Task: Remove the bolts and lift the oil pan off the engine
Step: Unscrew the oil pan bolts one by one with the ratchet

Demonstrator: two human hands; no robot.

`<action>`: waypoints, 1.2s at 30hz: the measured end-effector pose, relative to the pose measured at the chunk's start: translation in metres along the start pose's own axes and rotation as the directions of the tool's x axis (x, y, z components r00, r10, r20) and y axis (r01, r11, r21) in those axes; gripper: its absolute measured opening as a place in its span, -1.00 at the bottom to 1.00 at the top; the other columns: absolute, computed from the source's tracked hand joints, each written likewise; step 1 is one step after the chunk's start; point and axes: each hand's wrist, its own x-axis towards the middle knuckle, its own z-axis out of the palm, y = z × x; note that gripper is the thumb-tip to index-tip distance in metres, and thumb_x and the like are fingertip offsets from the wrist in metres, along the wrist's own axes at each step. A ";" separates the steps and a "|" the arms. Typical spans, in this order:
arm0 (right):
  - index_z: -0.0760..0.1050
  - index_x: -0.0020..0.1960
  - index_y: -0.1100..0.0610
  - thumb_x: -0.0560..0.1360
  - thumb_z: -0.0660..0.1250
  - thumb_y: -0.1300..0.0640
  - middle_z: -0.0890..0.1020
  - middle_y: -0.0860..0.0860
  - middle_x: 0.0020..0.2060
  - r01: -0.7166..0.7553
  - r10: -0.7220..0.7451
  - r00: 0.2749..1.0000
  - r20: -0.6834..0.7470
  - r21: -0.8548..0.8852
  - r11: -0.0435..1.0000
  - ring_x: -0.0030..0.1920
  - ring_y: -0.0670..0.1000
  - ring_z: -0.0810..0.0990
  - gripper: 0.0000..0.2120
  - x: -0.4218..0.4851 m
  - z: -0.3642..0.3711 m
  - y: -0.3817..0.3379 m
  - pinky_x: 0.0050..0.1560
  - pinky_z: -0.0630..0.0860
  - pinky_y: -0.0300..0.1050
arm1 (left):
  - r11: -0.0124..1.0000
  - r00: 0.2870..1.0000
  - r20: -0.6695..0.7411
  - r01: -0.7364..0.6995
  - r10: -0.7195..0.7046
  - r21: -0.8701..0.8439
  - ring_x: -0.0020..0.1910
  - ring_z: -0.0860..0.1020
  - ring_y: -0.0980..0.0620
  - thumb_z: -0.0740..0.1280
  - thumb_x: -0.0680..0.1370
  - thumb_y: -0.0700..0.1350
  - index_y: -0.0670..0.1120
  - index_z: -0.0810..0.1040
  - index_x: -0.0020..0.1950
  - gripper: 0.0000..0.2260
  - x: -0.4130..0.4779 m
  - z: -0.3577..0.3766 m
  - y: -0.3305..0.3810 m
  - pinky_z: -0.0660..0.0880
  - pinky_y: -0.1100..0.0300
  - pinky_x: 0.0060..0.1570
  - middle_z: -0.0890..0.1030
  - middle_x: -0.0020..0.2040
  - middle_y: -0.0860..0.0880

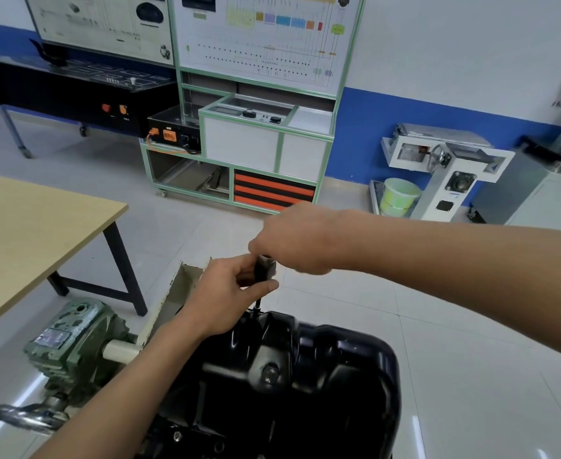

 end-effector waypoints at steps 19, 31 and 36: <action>0.39 0.29 0.03 0.61 0.16 0.24 0.42 -0.02 -0.23 0.141 -0.176 0.977 -0.123 -0.251 0.958 -0.29 0.10 0.46 -0.72 -0.010 0.008 -0.001 -0.45 0.11 -0.11 | 0.988 0.994 0.106 -0.009 -0.008 0.157 -0.09 0.69 0.24 0.55 0.49 -0.17 0.04 0.65 -0.07 -0.86 0.009 -0.005 -0.006 0.55 0.35 0.01 0.73 -0.13 0.18; 0.52 0.08 0.20 0.54 0.34 0.14 0.70 0.11 -0.17 -0.054 0.035 0.998 0.046 0.514 0.856 -0.41 0.01 0.68 -0.83 0.016 -0.026 0.008 -0.23 0.65 0.07 | 0.993 0.998 0.015 -0.062 0.061 0.098 -0.19 0.68 0.04 0.53 0.51 -0.16 -0.06 0.70 -0.05 -0.95 0.015 -0.038 0.002 0.59 0.18 -0.09 0.73 -0.19 0.03; 0.55 0.05 0.26 0.51 0.36 0.14 0.68 0.16 -0.18 -0.063 0.064 0.998 0.018 0.555 0.829 -0.38 0.05 0.65 -0.79 0.035 -0.016 0.007 -0.28 0.60 0.03 | 0.997 0.999 -0.013 -0.031 0.032 0.073 -0.22 0.64 -0.14 0.53 0.51 -0.13 -0.11 0.69 -0.09 -0.93 0.020 -0.042 -0.012 0.58 -0.10 -0.07 0.71 -0.22 -0.08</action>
